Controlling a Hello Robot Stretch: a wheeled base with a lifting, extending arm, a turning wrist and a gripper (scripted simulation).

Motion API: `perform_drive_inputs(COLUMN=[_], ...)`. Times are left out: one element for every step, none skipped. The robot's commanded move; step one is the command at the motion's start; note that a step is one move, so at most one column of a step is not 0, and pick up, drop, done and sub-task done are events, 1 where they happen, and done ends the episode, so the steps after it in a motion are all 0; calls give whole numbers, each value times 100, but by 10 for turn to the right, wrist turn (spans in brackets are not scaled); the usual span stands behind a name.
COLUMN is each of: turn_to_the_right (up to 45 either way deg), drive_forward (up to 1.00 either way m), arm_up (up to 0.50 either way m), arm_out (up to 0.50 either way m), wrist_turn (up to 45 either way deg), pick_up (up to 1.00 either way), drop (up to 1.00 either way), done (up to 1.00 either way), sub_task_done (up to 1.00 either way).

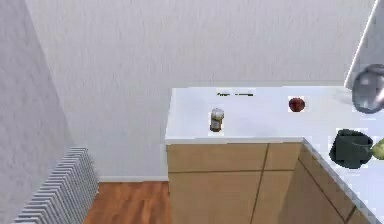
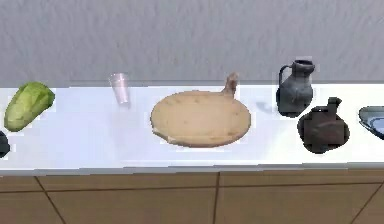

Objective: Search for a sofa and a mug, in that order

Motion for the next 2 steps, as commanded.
perform_drive_inputs(turn_to_the_right=[390, 0], drive_forward=[0, 0], arm_up=[0, 0], arm_out=[0, 0], wrist_turn=[0, 0], pick_up=[0, 0], drop=[0, 0], done=[0, 100], sub_task_done=[0, 0])
